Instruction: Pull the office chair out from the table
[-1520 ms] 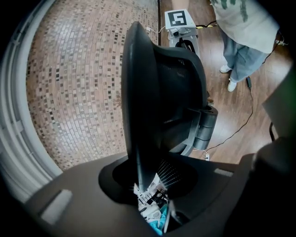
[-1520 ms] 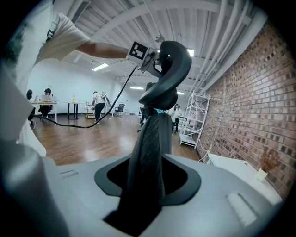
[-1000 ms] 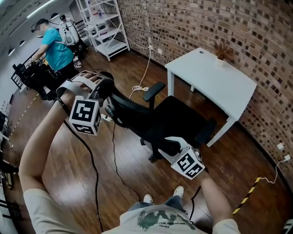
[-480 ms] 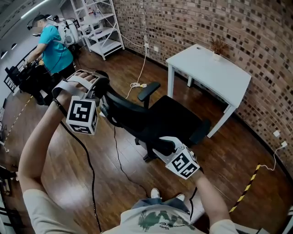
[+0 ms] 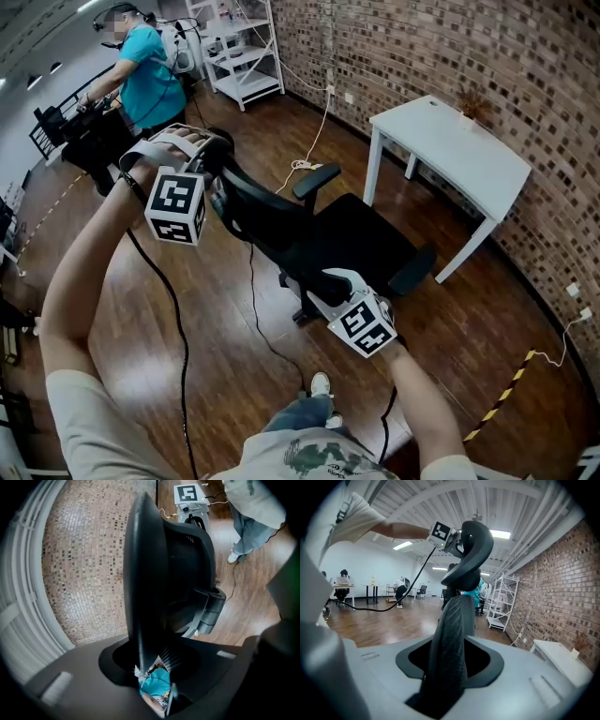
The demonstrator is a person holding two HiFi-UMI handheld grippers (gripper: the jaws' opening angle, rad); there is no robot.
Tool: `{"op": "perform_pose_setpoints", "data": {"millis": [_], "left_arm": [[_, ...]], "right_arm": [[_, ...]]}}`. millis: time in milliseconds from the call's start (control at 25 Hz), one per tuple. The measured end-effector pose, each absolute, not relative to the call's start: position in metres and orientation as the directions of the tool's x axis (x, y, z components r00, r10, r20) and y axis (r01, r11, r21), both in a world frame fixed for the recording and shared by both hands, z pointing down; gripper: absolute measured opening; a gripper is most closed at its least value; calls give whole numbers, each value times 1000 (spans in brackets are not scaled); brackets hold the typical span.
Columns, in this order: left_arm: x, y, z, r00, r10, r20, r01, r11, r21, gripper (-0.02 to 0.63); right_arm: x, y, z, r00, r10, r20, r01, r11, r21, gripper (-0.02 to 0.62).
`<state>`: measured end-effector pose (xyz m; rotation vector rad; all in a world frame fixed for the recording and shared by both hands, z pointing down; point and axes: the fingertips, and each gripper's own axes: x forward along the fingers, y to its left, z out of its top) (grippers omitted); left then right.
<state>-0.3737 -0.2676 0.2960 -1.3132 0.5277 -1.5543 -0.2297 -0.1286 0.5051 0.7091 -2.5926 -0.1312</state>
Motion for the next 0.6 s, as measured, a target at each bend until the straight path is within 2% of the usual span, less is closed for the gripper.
{"op": "perform_pose_setpoints", "data": {"millis": [280, 600], "left_arm": [[-401, -237, 295, 26, -884, 467, 349, -430, -833, 115], [-440, -198, 297, -3, -872, 490, 348, -460, -816, 117]], "right_arm": [[-251, -101, 504, -785, -478, 395, -431, 878, 205, 164], [-289, -62, 504, -794, -462, 395, -416, 887, 201, 164]]}}
